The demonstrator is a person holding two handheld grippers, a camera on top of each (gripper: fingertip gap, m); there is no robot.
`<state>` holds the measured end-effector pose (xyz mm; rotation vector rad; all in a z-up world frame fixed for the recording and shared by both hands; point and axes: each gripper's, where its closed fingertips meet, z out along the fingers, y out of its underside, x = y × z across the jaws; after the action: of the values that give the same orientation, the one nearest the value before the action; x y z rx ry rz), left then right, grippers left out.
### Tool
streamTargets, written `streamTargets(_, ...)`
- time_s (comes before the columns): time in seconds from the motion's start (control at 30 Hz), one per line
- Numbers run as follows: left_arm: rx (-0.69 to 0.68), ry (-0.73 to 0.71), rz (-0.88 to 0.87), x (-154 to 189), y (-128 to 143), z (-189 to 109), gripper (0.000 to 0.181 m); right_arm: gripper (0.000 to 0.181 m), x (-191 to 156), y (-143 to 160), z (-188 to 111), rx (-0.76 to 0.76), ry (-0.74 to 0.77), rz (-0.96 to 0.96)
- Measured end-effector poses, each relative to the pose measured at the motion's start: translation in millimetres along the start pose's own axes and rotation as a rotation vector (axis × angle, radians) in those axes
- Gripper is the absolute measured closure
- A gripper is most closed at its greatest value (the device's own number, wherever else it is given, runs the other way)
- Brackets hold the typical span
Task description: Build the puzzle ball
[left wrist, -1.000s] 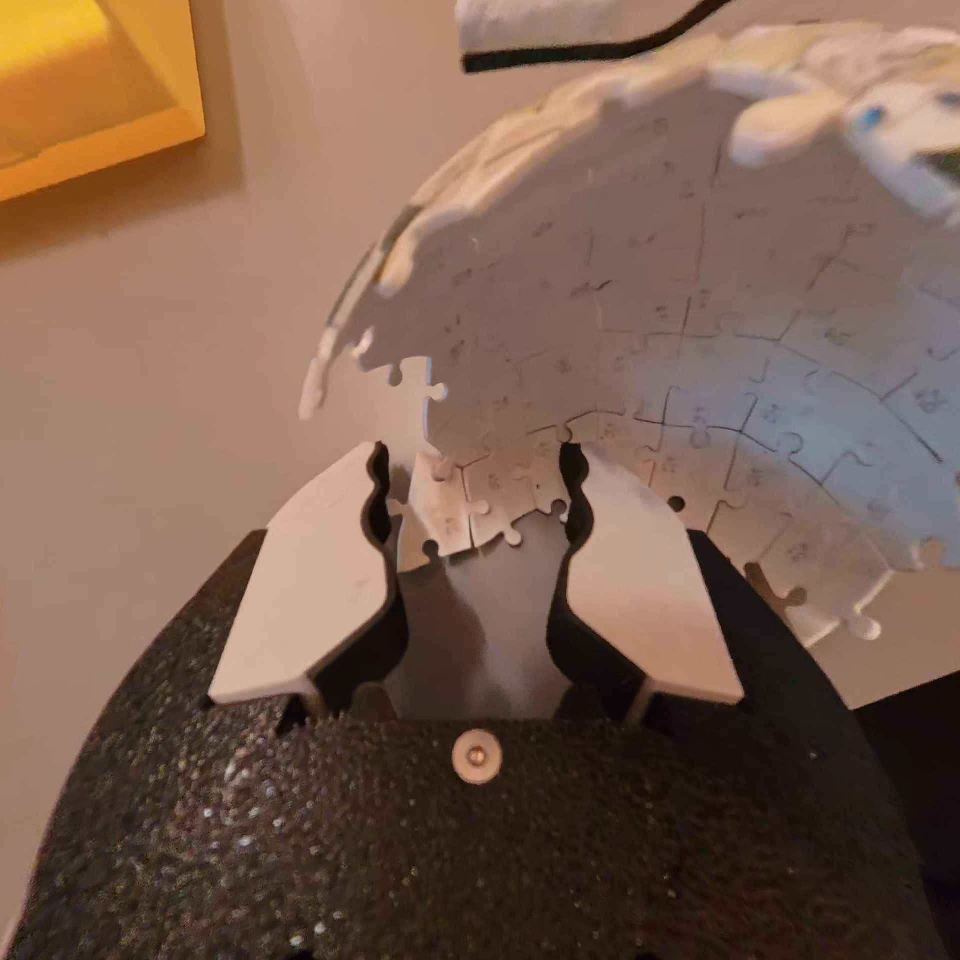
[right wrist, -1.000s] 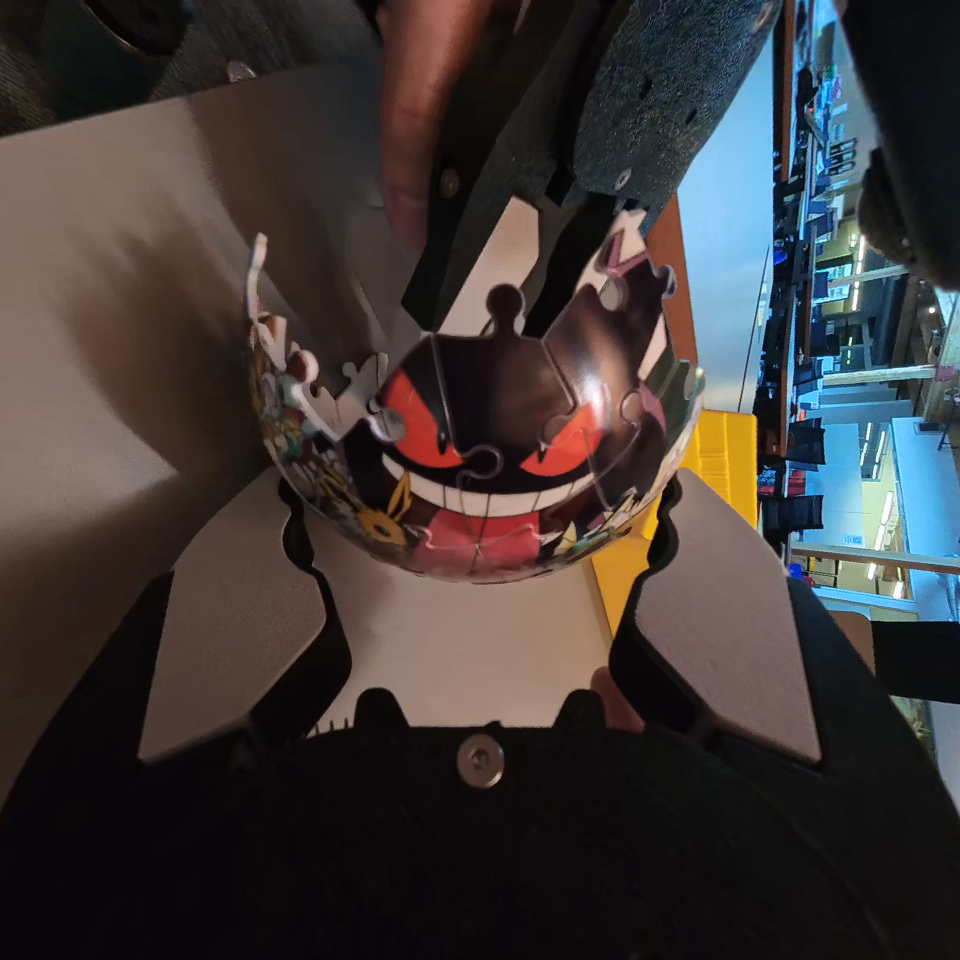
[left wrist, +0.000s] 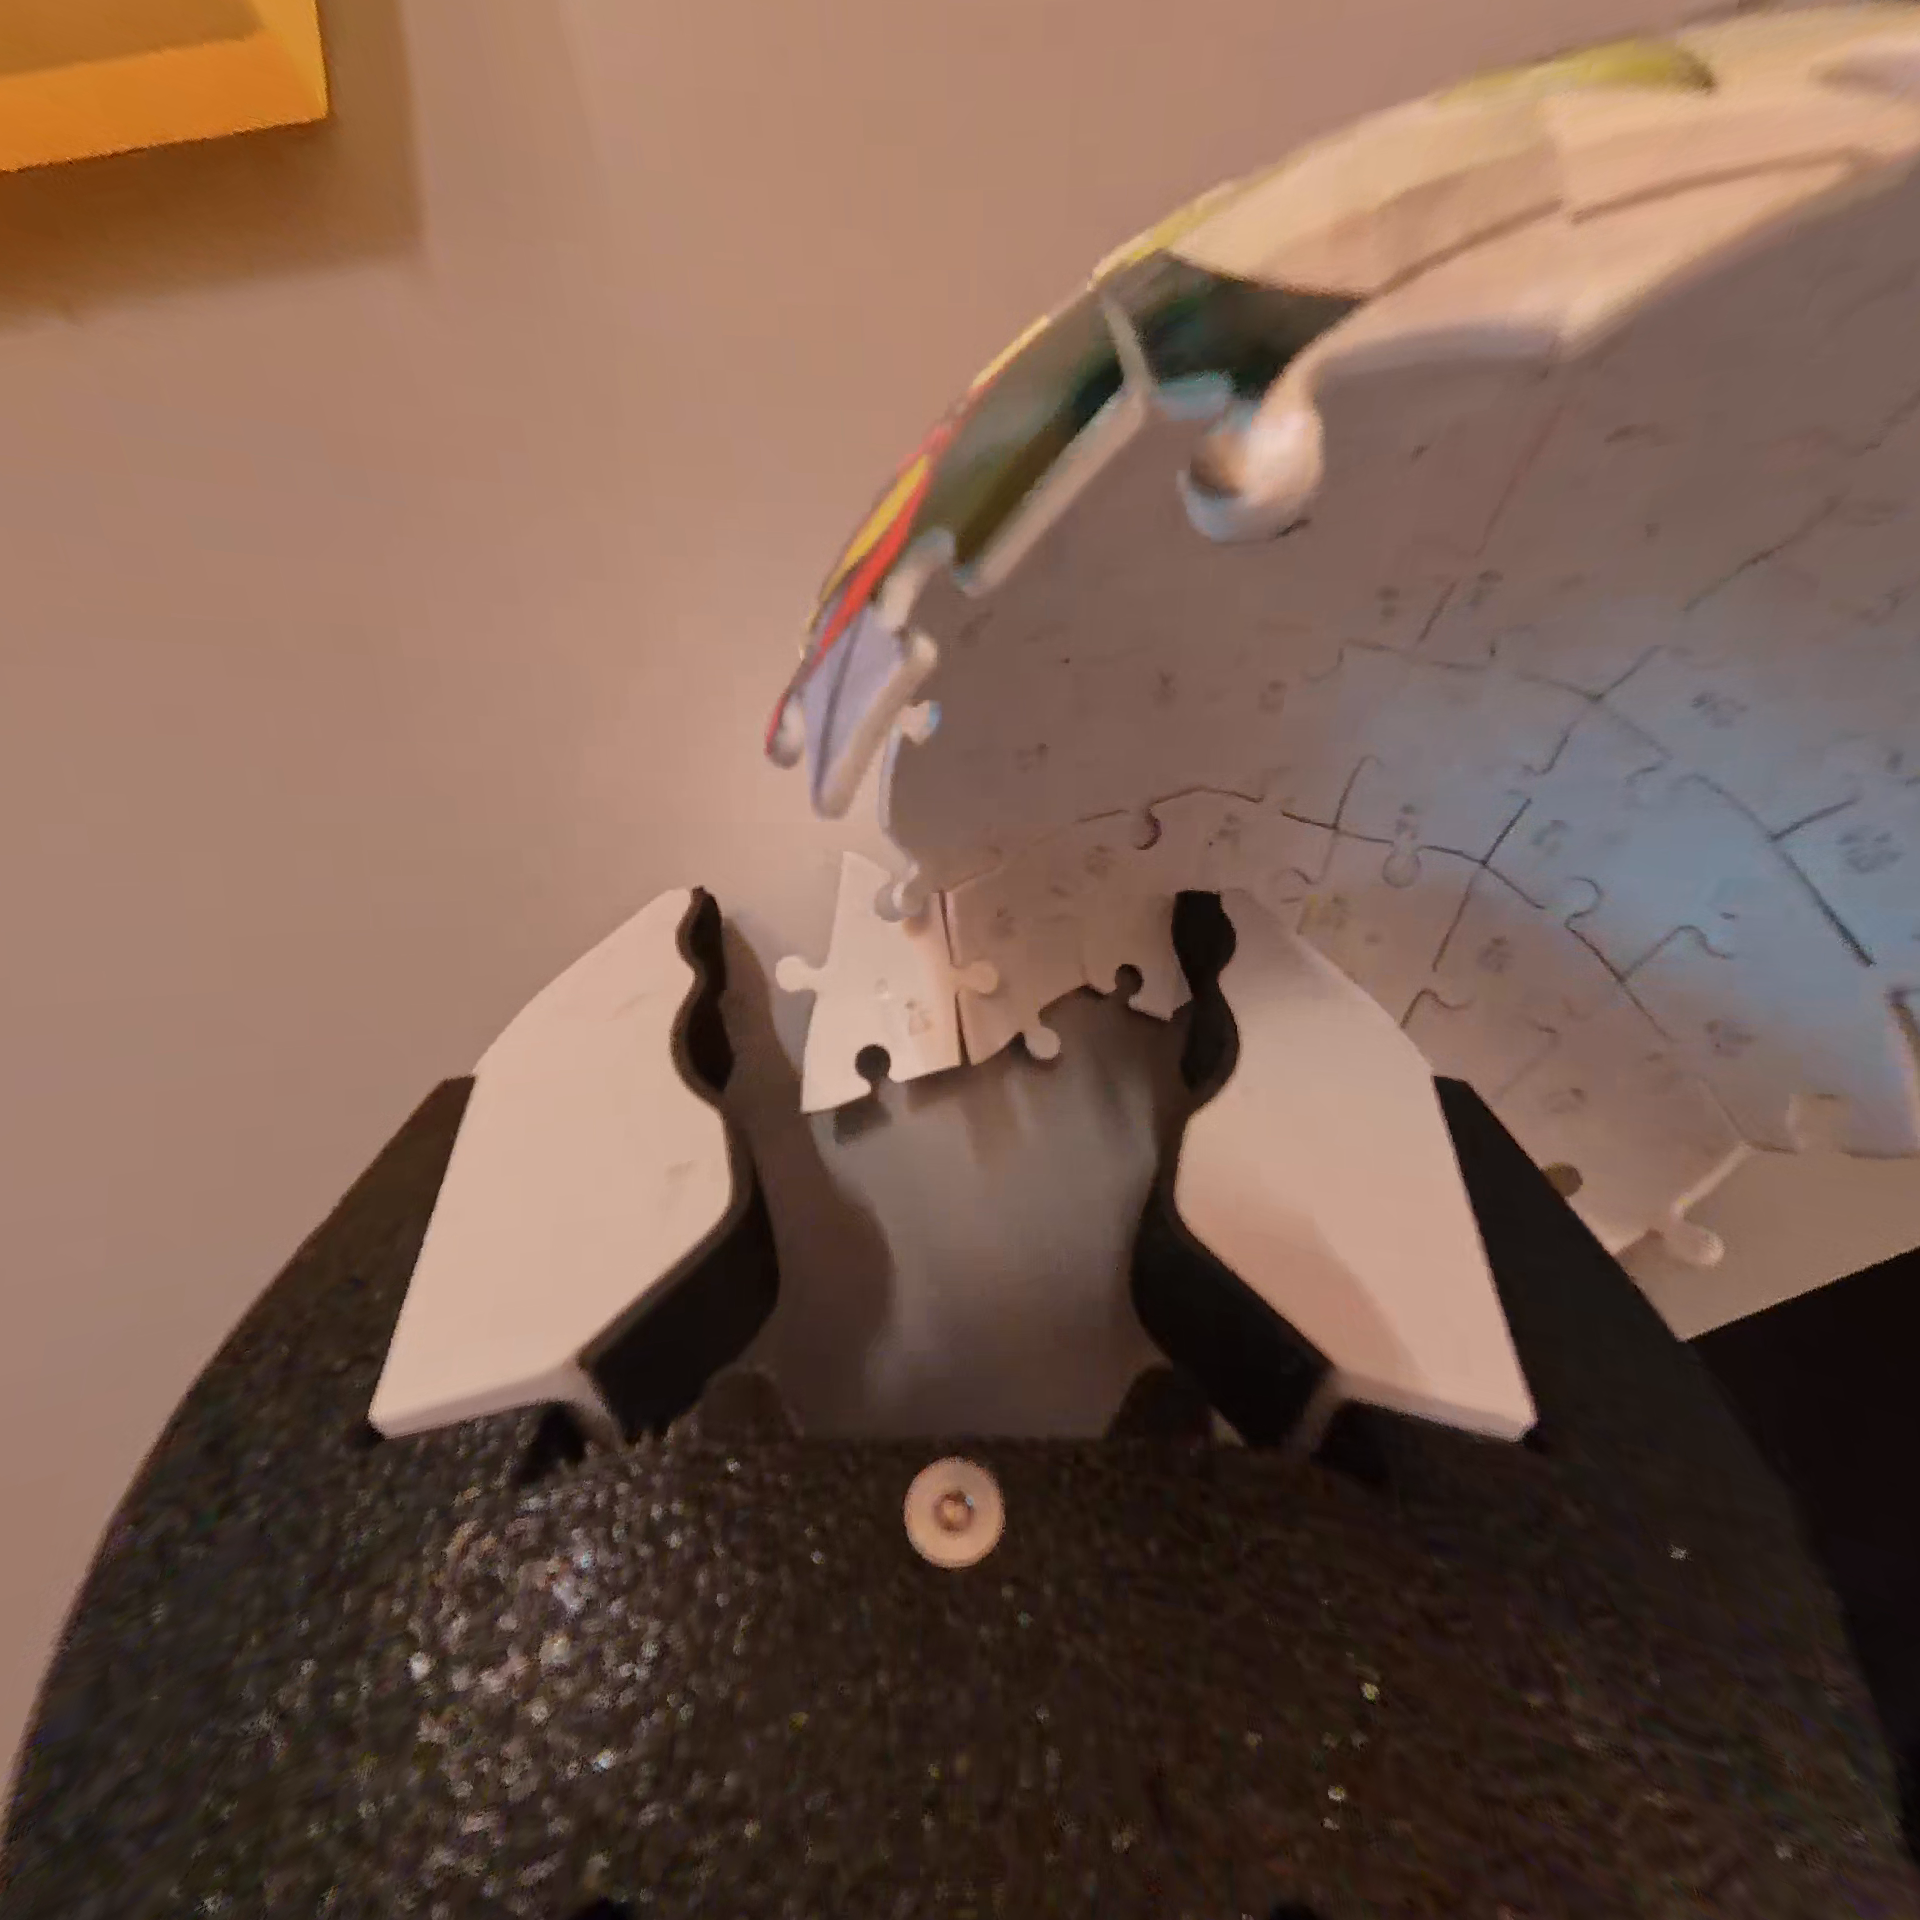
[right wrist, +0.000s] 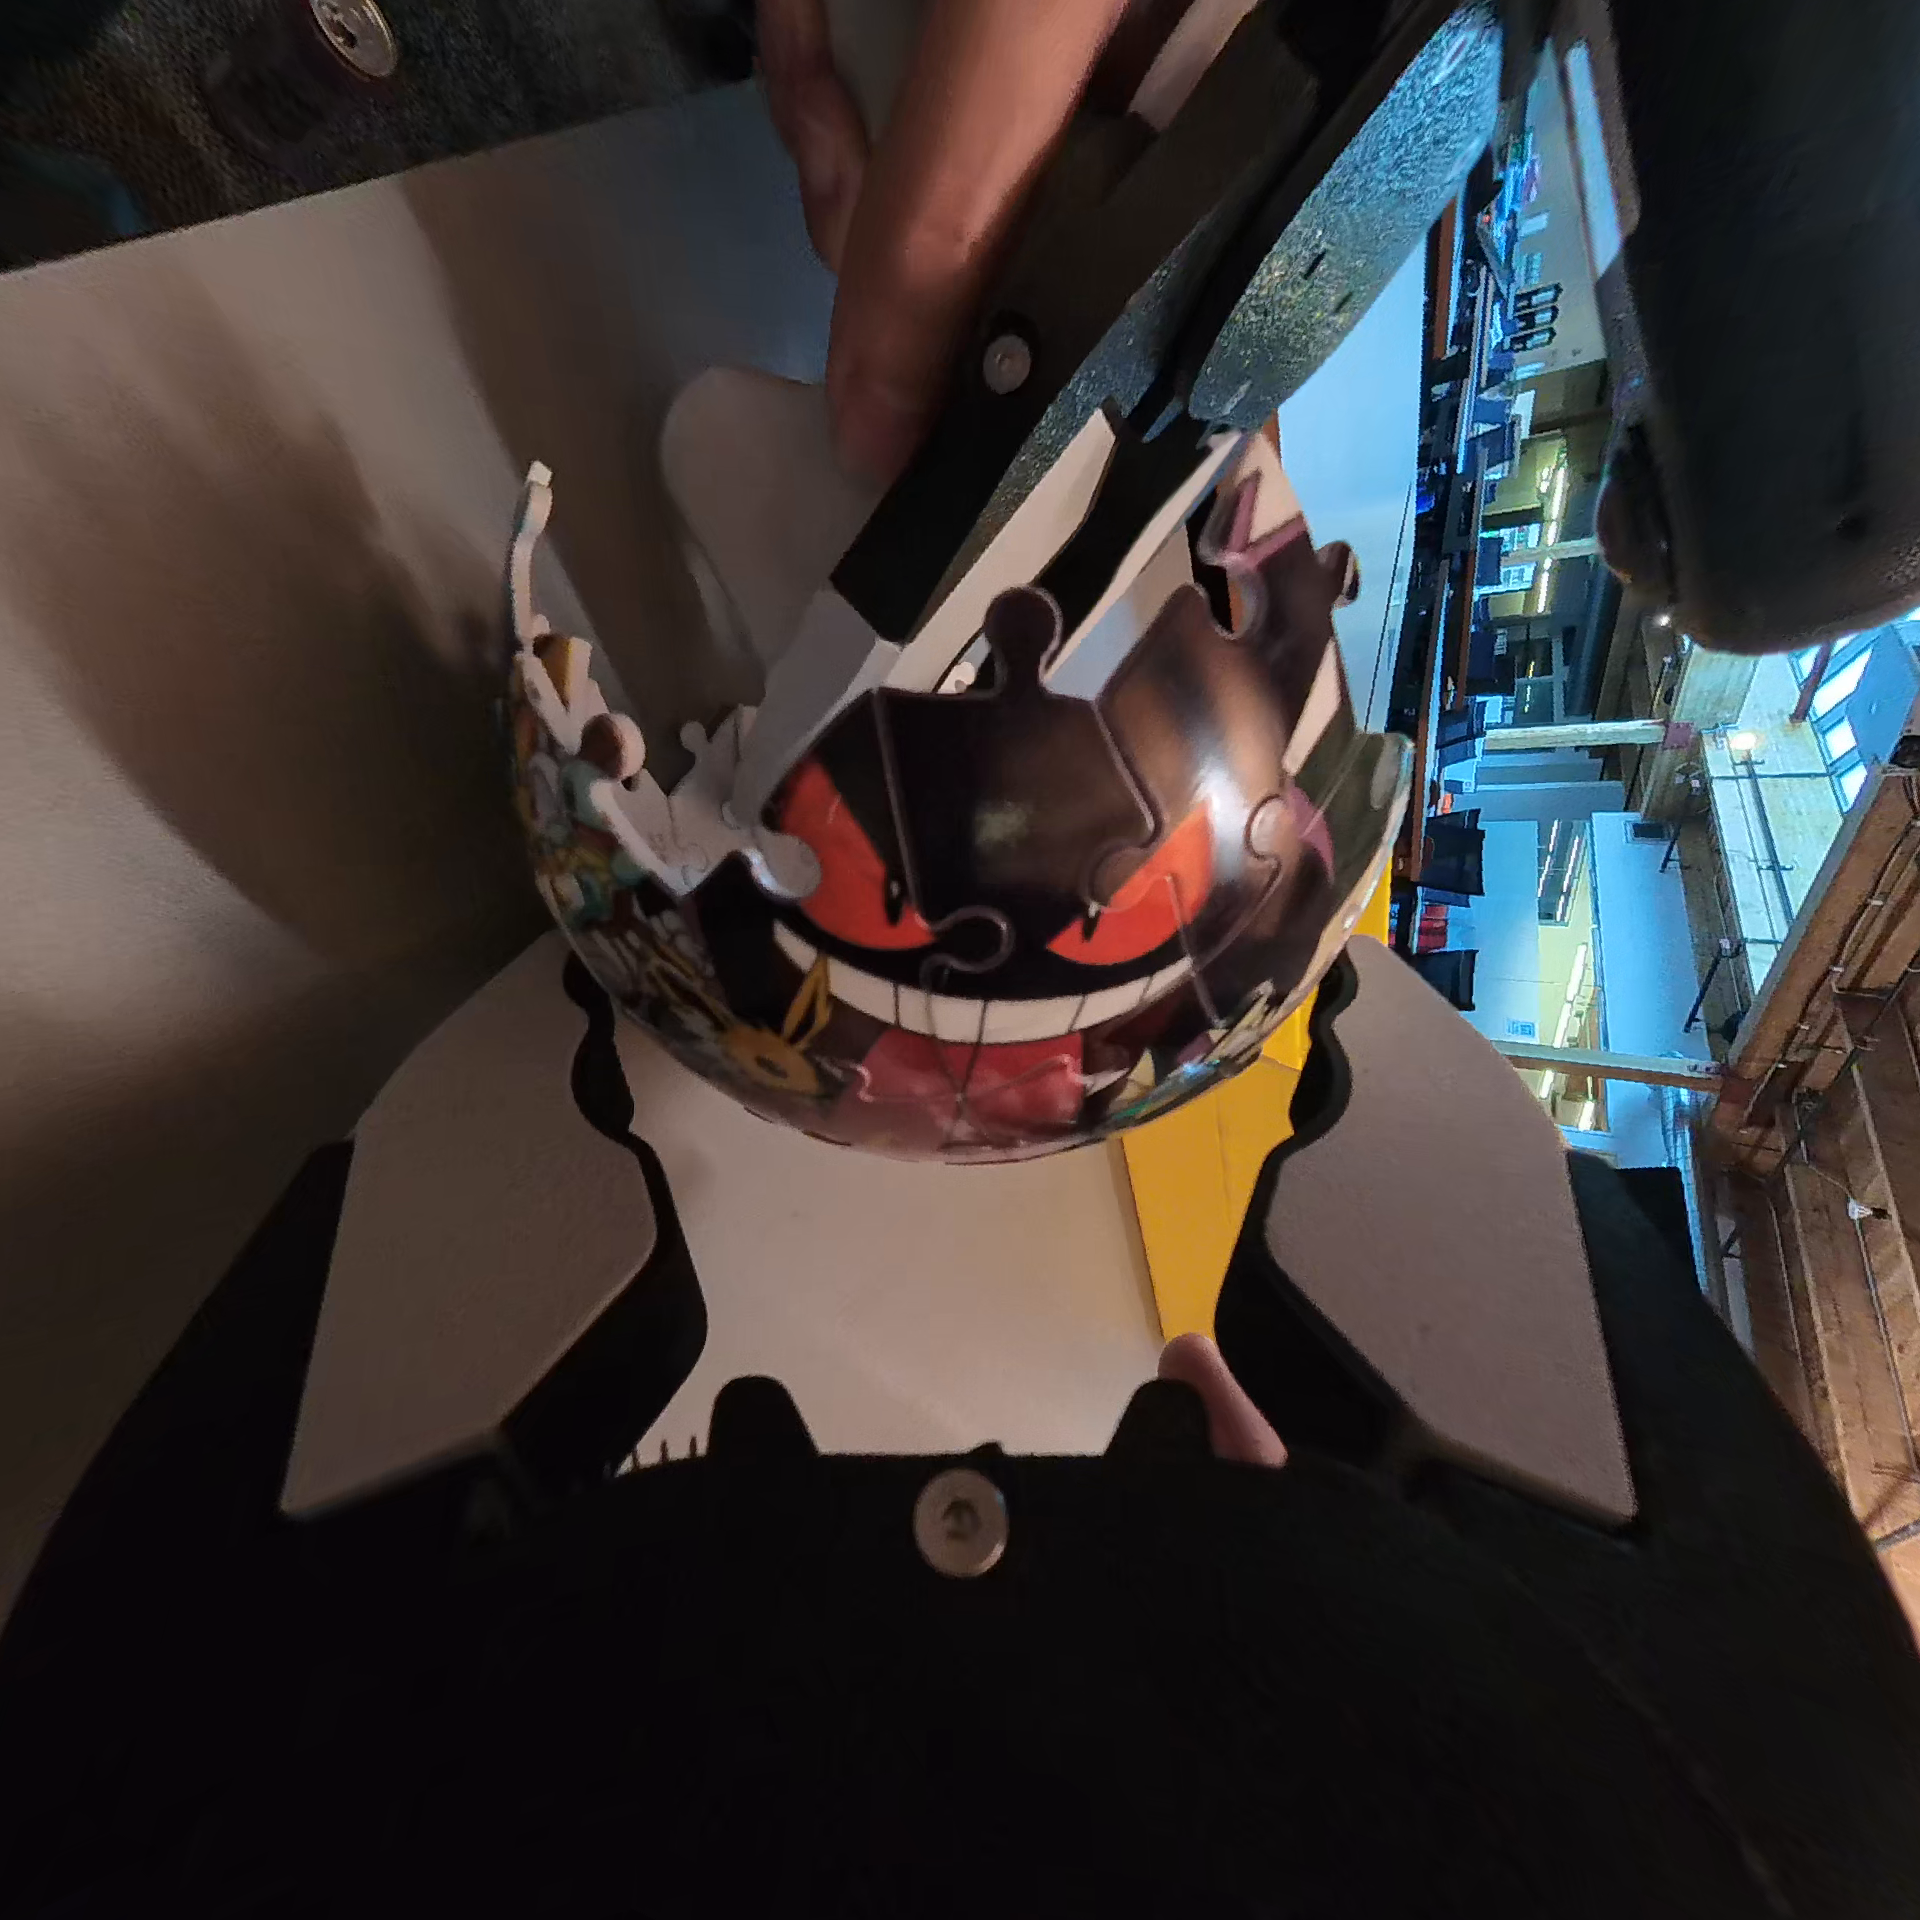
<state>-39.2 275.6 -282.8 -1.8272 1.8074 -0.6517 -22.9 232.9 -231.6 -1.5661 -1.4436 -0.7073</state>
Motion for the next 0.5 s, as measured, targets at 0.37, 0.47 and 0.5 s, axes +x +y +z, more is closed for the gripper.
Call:
streamTargets(0.37,0.013,-0.009,-0.006,-10,2,2,0.085,0.055,-1,1,0,0.015,-0.007,0.018)
streamTargets(0.47,0.021,-0.023,0.039,-10,0,1,0.087,0.056,-1,1,0,0.019,-0.015,0.023)
streamTargets(0.5,0.029,-0.021,0.053,-8,-1,1,0.089,0.056,-1,1,0,0.018,-0.017,0.024)
